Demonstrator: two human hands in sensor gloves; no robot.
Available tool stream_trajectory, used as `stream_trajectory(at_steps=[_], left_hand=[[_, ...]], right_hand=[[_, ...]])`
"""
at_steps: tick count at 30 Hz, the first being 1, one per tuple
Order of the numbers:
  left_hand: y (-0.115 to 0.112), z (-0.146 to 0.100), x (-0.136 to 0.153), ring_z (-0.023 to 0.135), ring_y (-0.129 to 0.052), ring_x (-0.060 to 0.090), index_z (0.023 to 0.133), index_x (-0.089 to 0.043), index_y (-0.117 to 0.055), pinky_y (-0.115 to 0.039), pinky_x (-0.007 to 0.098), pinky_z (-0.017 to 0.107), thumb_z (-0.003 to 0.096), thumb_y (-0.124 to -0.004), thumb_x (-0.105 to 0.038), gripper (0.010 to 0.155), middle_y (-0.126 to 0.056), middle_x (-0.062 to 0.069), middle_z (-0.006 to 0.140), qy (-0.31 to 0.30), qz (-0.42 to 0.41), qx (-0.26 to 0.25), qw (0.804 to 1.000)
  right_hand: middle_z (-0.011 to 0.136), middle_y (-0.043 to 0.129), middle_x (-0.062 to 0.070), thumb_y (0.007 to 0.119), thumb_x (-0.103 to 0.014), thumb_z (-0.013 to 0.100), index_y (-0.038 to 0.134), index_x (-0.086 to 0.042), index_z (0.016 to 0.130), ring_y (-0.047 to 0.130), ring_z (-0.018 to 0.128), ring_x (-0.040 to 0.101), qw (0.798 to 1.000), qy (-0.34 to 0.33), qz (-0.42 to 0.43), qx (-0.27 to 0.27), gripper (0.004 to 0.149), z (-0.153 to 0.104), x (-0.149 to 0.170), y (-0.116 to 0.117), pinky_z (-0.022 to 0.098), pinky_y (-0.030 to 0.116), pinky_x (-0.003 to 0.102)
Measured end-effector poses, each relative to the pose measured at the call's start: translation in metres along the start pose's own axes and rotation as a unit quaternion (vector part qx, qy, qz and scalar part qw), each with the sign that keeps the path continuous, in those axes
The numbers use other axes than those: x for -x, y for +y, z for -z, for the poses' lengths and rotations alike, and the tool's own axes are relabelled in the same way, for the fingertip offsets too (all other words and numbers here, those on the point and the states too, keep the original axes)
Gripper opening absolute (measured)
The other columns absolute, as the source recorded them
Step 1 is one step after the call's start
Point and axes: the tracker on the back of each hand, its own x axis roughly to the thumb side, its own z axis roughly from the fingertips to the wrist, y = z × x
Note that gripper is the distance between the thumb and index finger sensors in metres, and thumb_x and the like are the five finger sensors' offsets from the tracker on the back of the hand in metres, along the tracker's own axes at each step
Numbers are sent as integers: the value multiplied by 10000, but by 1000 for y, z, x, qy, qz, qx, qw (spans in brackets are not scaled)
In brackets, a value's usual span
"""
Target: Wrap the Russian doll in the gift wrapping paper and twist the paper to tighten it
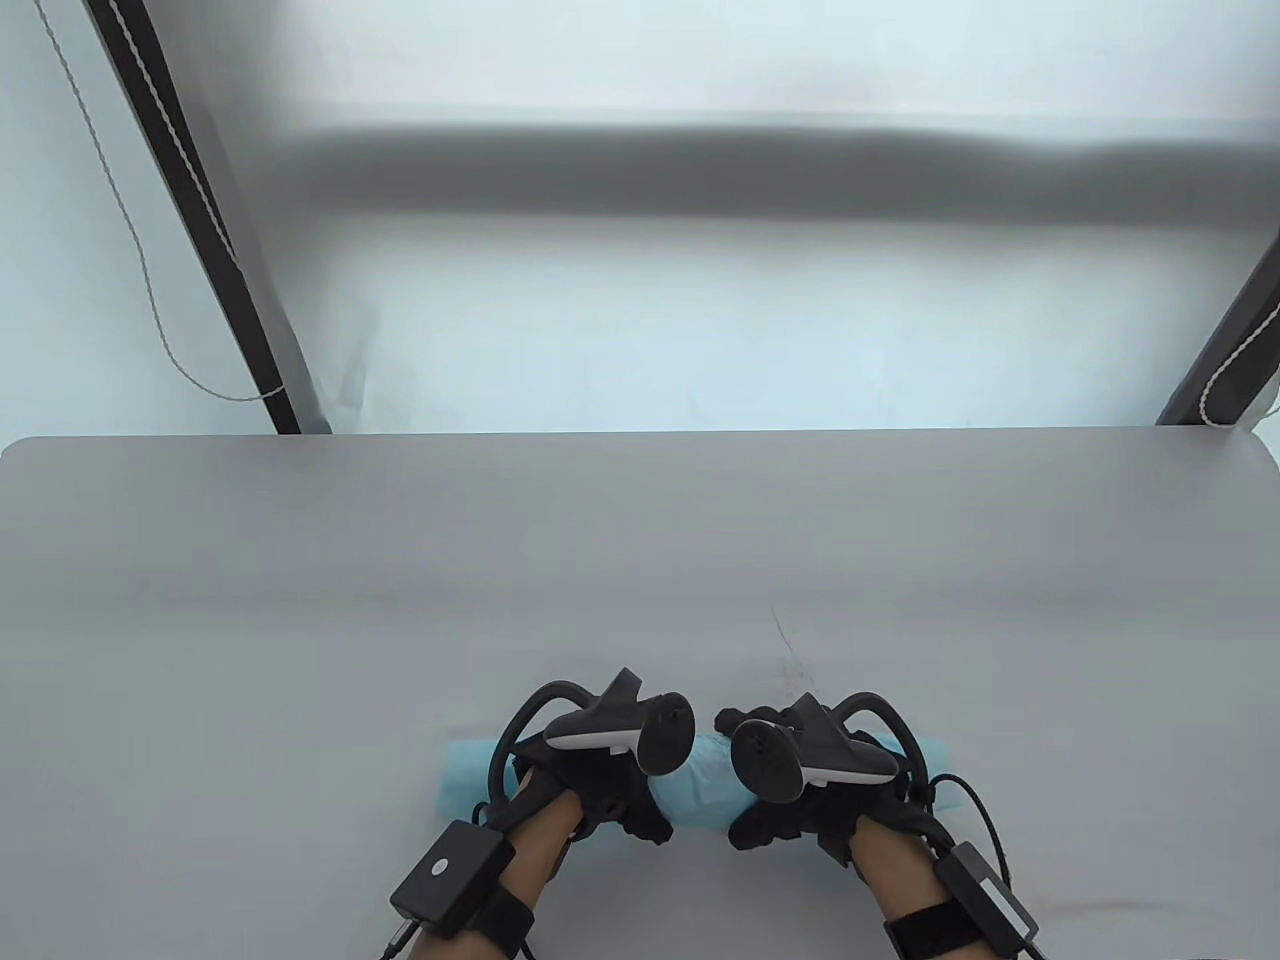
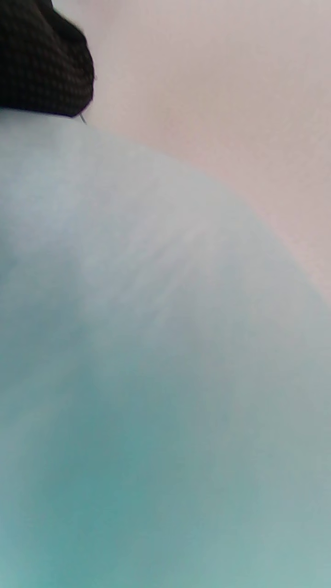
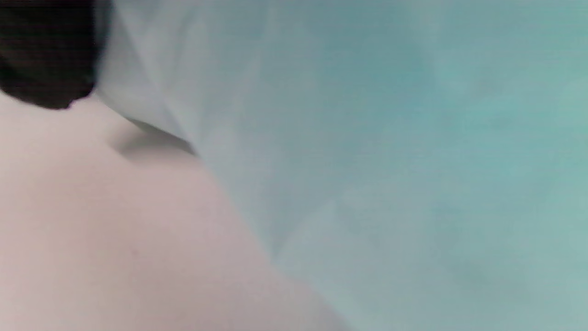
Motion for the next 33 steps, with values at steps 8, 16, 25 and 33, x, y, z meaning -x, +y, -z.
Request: stream_trajectory(at_steps=[8,16,25,33], left_hand=[[2,-3,-30,1110,-665,420,1139,-161,-309,-493,712,755,356,-898,-685,1112,-593,127,1208,64,159,-78,982],[-3,4,-39,1121,-535,565,1131,-169,-238,-482,706,772,346,-892,-690,1148,-451,191,1244,12,221,-181,958],[-3,2,-33,910,-906,376,1125,-278,-346,-717,670,651,312,-936,-732,1103,-757,87,1088,1,175,-191,966],[4,-25,-32,971,-830,367,1124,-323,-328,-643,686,696,315,-964,-703,1096,-700,70,1124,7,216,-267,939]], right_hand=[[1020,895,188,917,-777,351,612,-109,1162,957,800,354,995,36,91,-29,1095,7,11,0,674,756,566],[1027,869,210,919,-771,370,611,-95,1170,934,795,369,975,53,200,-77,1092,15,30,8,675,734,581],[1129,761,221,864,-748,411,483,-113,1215,852,923,407,983,26,174,-58,1094,6,28,8,734,668,617],[1220,647,352,544,-747,577,448,-84,1256,774,1017,520,922,-31,380,-63,953,-19,61,-11,746,623,679]])
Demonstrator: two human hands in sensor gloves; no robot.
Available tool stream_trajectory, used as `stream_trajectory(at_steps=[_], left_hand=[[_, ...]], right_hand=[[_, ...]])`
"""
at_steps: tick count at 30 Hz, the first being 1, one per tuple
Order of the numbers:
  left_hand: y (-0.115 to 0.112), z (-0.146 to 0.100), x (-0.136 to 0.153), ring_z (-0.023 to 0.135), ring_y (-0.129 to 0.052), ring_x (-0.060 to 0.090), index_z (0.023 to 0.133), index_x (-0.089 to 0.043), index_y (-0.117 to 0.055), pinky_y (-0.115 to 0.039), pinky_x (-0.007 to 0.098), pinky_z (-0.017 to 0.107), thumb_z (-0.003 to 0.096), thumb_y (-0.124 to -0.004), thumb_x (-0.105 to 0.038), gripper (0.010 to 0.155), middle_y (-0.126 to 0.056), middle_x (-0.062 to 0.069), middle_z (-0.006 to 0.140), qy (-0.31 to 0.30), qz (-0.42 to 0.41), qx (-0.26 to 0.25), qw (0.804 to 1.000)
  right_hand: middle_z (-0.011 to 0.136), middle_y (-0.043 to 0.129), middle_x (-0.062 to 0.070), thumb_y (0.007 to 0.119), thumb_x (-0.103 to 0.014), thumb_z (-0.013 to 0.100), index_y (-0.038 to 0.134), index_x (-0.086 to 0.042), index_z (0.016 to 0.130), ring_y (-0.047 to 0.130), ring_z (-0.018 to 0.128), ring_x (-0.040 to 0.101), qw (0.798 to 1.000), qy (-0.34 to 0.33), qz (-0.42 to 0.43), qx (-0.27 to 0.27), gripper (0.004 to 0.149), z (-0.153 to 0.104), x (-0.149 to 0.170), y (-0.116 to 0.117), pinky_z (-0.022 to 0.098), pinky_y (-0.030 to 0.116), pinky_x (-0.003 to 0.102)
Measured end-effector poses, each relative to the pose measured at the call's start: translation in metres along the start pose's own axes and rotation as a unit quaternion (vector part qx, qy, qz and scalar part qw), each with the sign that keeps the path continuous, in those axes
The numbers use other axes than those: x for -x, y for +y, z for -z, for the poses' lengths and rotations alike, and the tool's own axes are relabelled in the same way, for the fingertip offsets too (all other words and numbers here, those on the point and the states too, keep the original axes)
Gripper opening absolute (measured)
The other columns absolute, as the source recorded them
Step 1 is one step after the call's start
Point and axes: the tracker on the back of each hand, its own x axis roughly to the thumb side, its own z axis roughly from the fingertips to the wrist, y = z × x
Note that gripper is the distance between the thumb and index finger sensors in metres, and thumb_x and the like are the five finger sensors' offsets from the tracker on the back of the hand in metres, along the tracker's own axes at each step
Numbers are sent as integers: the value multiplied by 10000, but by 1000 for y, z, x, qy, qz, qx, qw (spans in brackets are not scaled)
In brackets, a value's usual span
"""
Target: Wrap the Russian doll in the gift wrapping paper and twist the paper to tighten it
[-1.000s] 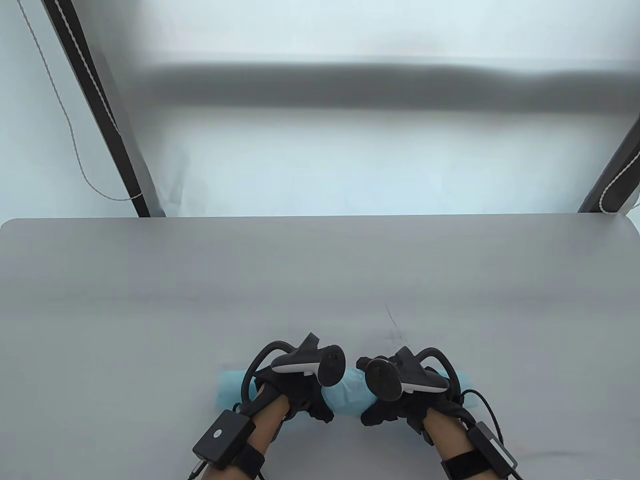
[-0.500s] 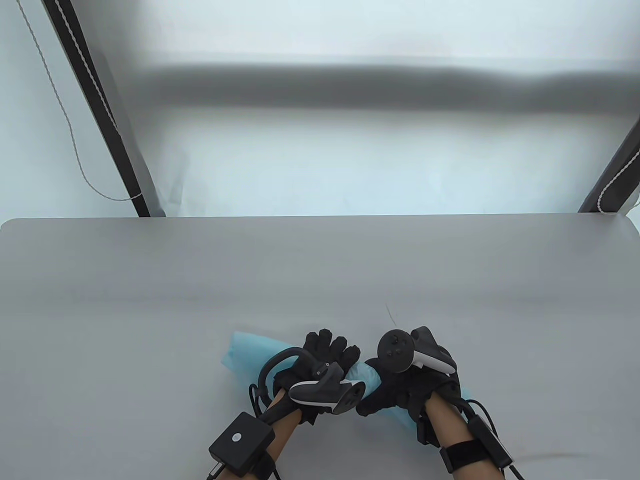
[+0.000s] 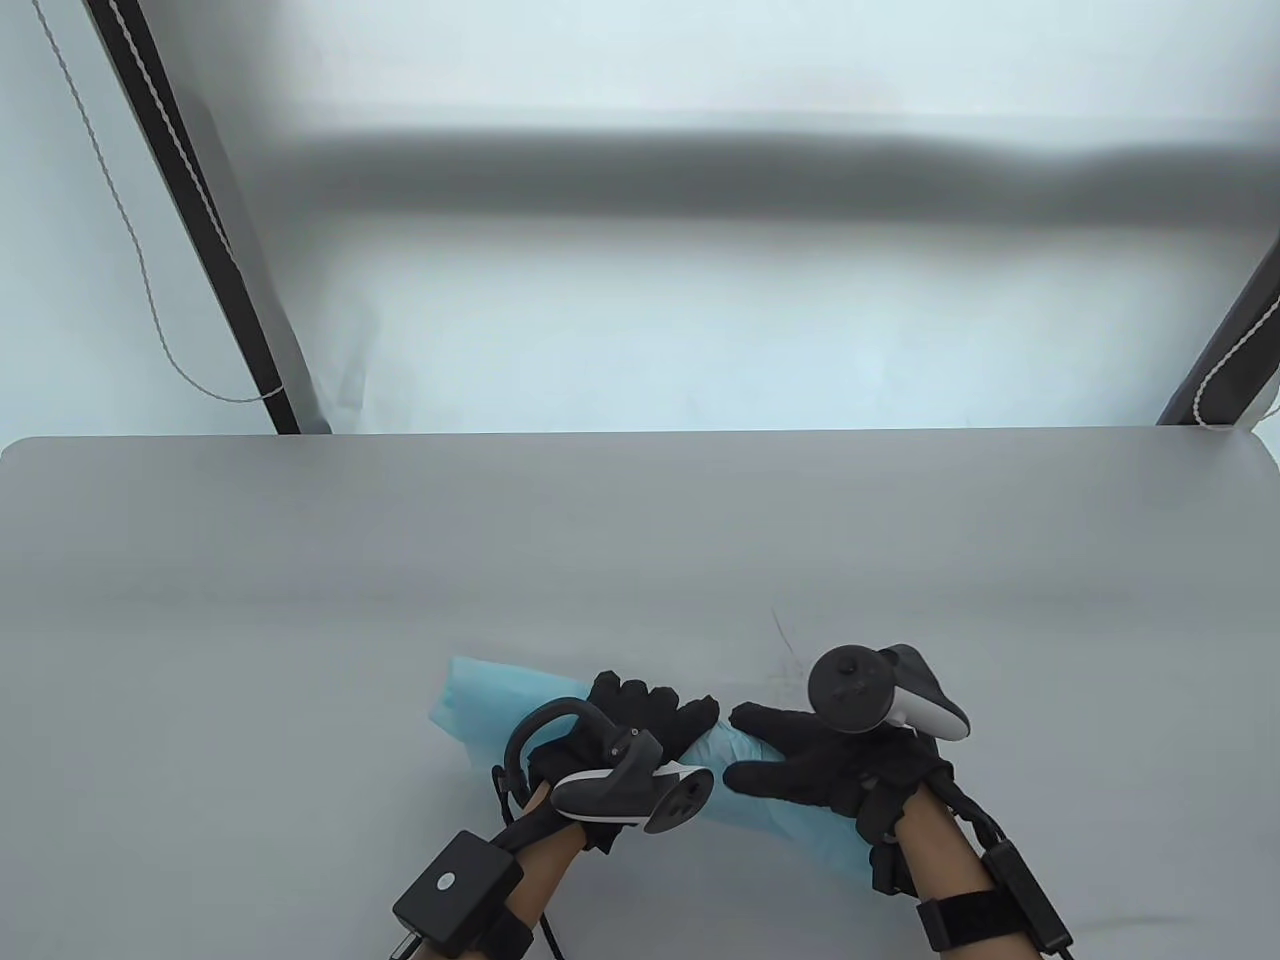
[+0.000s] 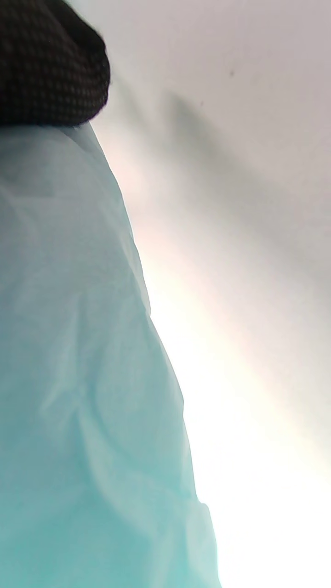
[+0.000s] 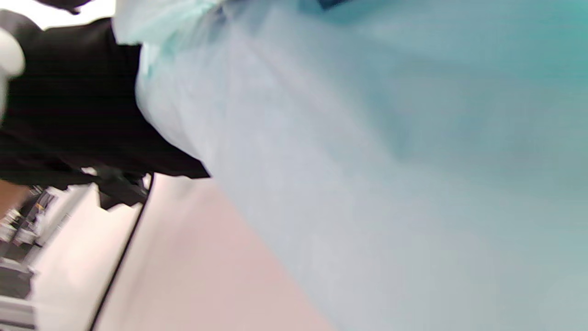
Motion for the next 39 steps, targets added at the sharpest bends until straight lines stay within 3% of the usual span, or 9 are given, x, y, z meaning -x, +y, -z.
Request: stream_trajectory(at_steps=[3,6,12,17,22,24,27,33,39], left_hand=[[6,-4,2,990,-803,372,1123,-329,-314,-616,690,709,320,-970,-690,1098,-676,70,1138,7,12,-18,1000],[10,-7,5,1007,-777,368,1121,-341,-301,-586,691,725,326,-973,-681,1096,-652,63,1150,19,20,-30,999],[14,-13,9,1020,-758,365,1121,-354,-299,-576,691,730,323,-982,-681,1100,-640,55,1154,35,39,-53,997],[16,-12,7,1016,-760,367,1125,-345,-308,-580,691,728,321,-989,-683,1107,-628,61,1158,46,69,-68,994],[14,-12,3,1014,-756,369,1128,-339,-317,-581,696,727,318,-995,-684,1111,-631,66,1153,62,100,-70,991],[14,-11,5,1010,-764,369,1133,-336,-301,-589,695,723,320,-989,-690,1122,-633,71,1152,68,90,-65,992],[14,-11,8,1006,-772,369,1134,-333,-301,-598,692,721,320,-982,-698,1122,-638,72,1151,73,76,-60,993],[14,-11,14,1005,-771,377,1135,-319,-302,-596,693,721,323,-983,-691,1123,-636,78,1151,91,69,-54,992],[10,-12,21,1002,-774,376,1136,-321,-311,-595,694,720,319,-986,-691,1123,-642,77,1149,106,51,-37,992]], right_hand=[[1162,734,337,482,-626,632,544,-77,1216,857,946,481,998,15,47,36,804,-5,4,-7,723,677,626],[1104,809,297,601,-578,615,578,-81,1192,926,875,409,998,35,14,42,762,-3,4,-7,691,734,570],[1088,818,258,824,-710,409,422,-19,1233,922,824,351,998,54,-14,7,1148,-1,3,-6,664,753,529],[1110,800,256,907,-733,356,382,-4,1248,872,848,398,992,103,-72,-23,1266,3,2,3,666,724,552],[1088,816,205,935,-702,392,580,-100,1178,690,1022,508,980,145,-136,-26,1051,12,-1,14,745,614,658],[1227,607,334,957,-650,429,642,-126,1085,512,1113,599,986,125,-113,-13,897,13,0,15,774,543,698],[1226,573,371,991,-548,467,643,-80,1024,566,1106,589,992,105,-69,-8,806,15,1,16,777,581,675],[955,903,225,1001,-442,491,661,-78,945,1042,647,221,989,109,-92,47,674,20,-8,21,527,885,436],[743,964,35,985,-446,501,647,-84,1019,991,391,86,971,118,-187,93,716,25,-22,24,368,876,345]])
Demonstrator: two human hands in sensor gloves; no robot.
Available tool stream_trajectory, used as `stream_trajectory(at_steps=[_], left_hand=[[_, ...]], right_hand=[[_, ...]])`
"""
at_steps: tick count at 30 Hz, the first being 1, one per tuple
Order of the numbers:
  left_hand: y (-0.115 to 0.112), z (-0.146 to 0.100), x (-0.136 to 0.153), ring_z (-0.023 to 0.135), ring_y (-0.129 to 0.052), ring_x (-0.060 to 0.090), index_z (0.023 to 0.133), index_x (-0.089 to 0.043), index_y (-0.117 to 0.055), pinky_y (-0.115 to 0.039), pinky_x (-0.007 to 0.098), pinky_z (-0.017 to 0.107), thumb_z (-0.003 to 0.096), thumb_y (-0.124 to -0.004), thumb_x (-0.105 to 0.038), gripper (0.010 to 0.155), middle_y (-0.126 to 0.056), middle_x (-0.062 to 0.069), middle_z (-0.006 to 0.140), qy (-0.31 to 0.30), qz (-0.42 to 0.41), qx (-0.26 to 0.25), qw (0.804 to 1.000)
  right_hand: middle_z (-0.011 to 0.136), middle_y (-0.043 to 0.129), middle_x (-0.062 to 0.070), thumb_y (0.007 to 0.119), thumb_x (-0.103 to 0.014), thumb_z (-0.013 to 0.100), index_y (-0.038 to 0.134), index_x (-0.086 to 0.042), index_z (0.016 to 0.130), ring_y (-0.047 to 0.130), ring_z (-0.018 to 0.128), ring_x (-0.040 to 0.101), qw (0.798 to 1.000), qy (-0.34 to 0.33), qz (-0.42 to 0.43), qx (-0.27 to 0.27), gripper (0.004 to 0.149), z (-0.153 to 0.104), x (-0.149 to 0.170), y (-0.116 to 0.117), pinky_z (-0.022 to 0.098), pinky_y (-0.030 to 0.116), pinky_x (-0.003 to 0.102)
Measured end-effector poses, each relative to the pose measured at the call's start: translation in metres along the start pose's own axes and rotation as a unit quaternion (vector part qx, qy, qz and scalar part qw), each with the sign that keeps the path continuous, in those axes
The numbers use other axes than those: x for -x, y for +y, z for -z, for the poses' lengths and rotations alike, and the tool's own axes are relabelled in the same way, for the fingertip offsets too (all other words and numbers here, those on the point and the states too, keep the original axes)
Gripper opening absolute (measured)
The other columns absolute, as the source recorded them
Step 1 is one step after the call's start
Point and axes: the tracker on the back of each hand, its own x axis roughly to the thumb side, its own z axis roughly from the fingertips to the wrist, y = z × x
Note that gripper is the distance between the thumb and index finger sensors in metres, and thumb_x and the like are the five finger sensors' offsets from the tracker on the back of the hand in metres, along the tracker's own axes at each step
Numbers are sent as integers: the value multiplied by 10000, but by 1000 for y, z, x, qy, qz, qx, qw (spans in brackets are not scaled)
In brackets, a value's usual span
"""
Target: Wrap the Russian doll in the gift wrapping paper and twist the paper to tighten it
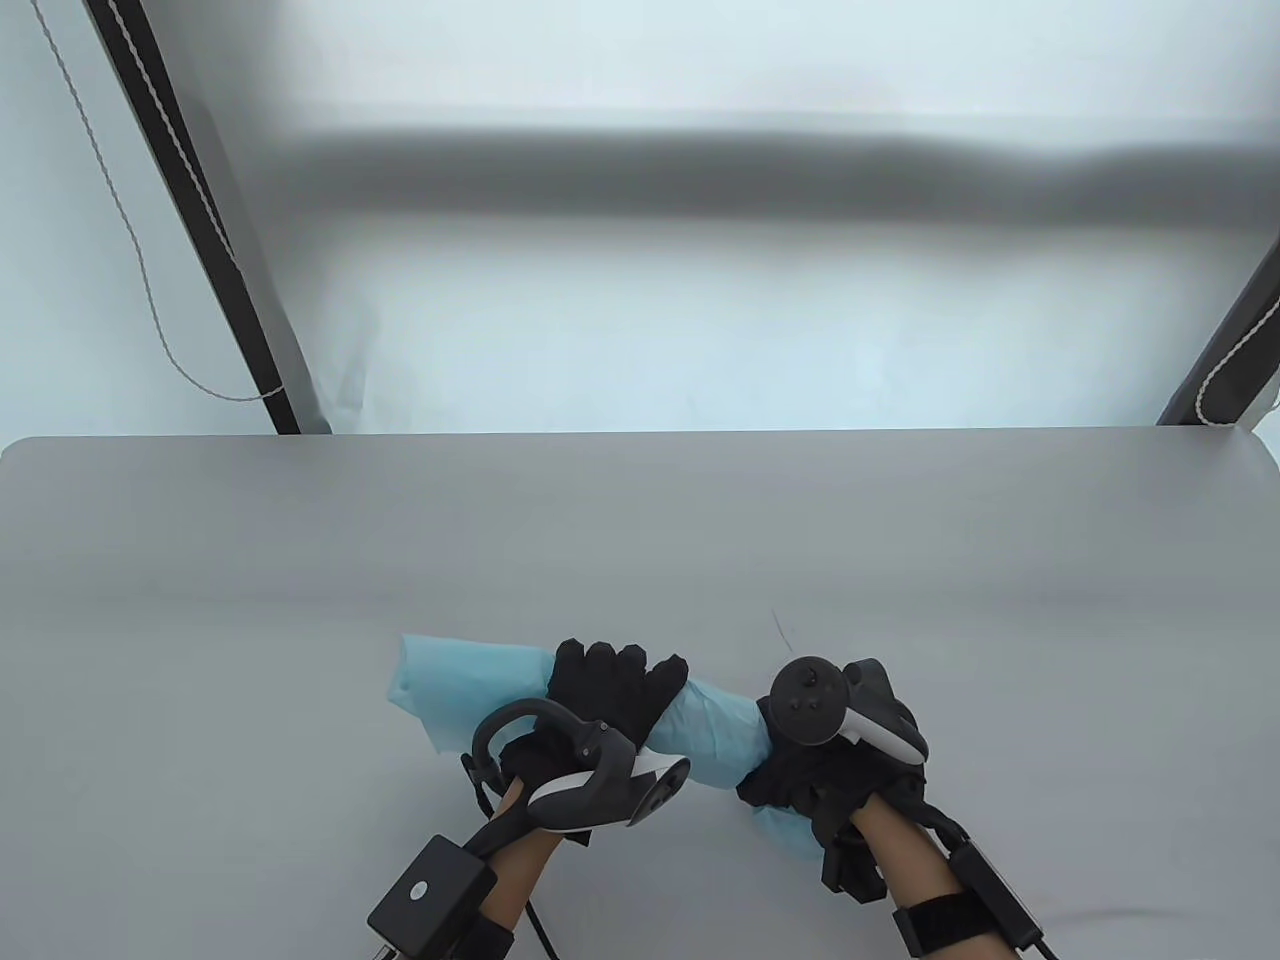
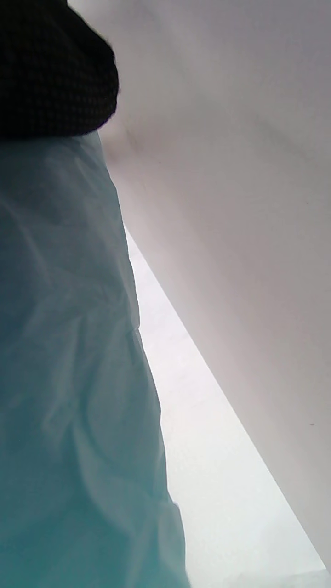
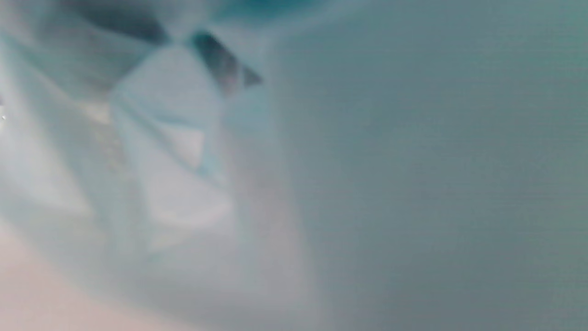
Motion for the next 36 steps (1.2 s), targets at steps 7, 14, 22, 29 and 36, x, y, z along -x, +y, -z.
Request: stream_trajectory(at_steps=[7,14,22,29,36], left_hand=[[1,1,0,977,-808,371,1139,-307,-345,-617,688,710,315,-971,-711,1111,-680,82,1132,3,-29,19,999],[2,2,-1,952,-828,362,1144,-308,-366,-624,683,704,316,-958,-726,1101,-705,90,1116,9,-45,31,998],[5,3,-4,953,-828,363,1147,-298,-365,-619,682,707,319,-951,-727,1101,-705,94,1117,3,-77,40,996],[6,2,-3,956,-826,368,1147,-287,-364,-619,685,706,319,-953,-721,1105,-705,95,1119,1,-83,48,995],[-1,3,-2,956,-830,366,1148,-291,-368,-615,687,706,318,-955,-719,1103,-707,93,1121,2,-85,71,994]], right_hand=[[588,895,-94,995,-432,497,644,-95,1065,917,319,36,986,9,-136,93,747,-2,-13,2,332,855,329],[612,855,-110,917,-381,565,661,-183,1111,957,429,86,976,29,-172,129,634,-3,-12,2,435,863,395],[1097,855,154,855,-253,594,706,-169,1083,909,949,384,983,3,-132,127,518,-10,-3,-1,704,736,596],[630,1080,27,842,-336,597,705,-107,1054,1092,452,157,987,4,-130,95,529,-7,-4,-3,424,916,394],[416,996,-108,871,-480,557,770,-144,966,961,221,48,975,4,-203,88,539,1,-7,2,317,883,341]])
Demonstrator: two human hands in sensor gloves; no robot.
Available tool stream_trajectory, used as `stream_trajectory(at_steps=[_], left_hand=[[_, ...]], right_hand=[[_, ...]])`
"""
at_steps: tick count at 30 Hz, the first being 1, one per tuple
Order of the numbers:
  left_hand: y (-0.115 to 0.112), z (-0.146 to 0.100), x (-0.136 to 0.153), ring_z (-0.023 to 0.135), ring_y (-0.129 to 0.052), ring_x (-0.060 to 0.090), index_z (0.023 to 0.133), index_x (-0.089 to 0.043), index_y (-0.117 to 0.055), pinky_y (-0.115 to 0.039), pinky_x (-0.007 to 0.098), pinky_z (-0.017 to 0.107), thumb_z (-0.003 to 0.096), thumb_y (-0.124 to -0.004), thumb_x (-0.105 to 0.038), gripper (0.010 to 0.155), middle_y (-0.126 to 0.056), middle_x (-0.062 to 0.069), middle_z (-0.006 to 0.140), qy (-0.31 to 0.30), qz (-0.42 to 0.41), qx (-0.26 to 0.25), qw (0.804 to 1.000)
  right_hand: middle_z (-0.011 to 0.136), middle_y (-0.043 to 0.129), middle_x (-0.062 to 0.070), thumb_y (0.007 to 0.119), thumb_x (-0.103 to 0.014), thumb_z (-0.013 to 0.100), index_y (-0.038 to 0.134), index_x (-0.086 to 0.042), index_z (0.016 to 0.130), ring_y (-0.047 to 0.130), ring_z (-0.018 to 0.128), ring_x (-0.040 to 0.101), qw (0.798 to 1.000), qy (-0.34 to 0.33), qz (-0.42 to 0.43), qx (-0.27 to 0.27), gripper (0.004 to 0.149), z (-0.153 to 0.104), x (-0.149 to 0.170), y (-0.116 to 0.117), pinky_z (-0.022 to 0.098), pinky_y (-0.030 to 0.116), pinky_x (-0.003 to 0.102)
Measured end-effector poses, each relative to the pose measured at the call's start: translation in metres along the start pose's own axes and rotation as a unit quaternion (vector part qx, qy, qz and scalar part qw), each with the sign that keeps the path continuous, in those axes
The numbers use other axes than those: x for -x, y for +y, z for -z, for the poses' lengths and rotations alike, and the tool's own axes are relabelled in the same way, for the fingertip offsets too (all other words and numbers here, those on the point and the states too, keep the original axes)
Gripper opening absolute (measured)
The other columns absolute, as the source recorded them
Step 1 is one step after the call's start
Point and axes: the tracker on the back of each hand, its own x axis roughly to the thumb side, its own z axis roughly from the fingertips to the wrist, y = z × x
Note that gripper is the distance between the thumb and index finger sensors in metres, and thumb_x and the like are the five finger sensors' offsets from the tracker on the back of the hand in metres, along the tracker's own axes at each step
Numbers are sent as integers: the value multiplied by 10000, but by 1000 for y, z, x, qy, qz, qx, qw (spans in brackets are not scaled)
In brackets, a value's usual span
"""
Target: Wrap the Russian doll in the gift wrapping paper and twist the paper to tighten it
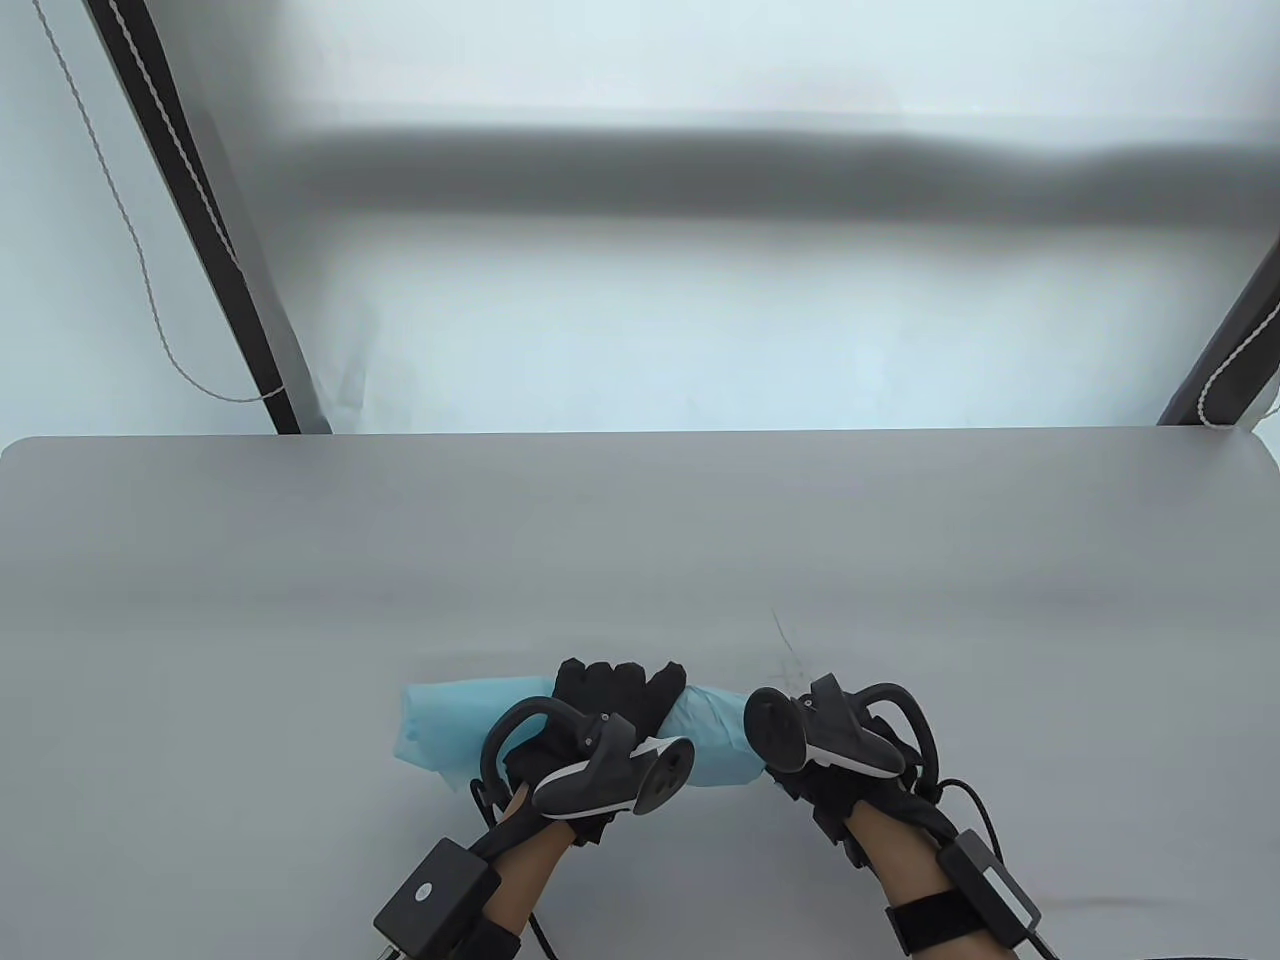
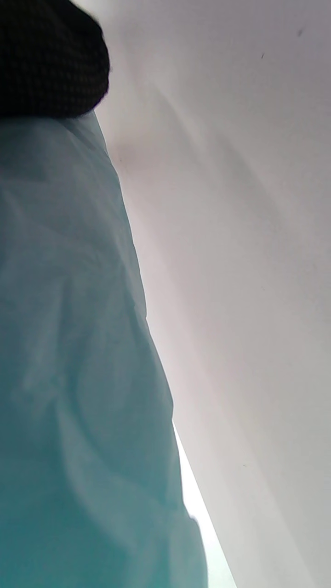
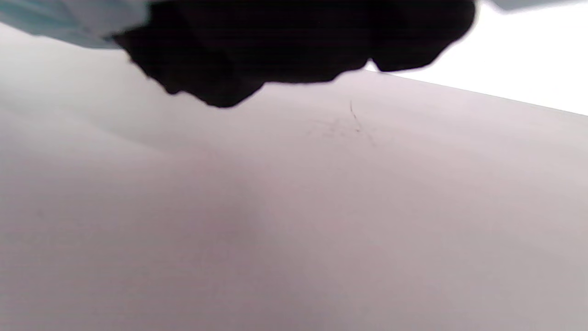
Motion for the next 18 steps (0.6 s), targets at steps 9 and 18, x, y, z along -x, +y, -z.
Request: stream_trajectory(at_steps=[9,18], left_hand=[[-5,2,7,971,-809,383,1143,-322,-346,-590,697,712,317,-960,-708,1099,-688,93,1135,17,-2,10,1000],[-8,-1,25,986,-794,385,1142,-324,-338,-579,703,714,320,-962,-699,1098,-675,96,1143,43,-22,14,999]], right_hand=[[836,867,-11,874,-604,504,455,-81,1184,927,661,168,992,-56,95,-60,955,-5,11,-2,626,785,473],[1136,636,320,467,-443,681,273,-17,1244,732,944,447,901,-100,407,-111,732,-9,37,-1,742,631,629]])
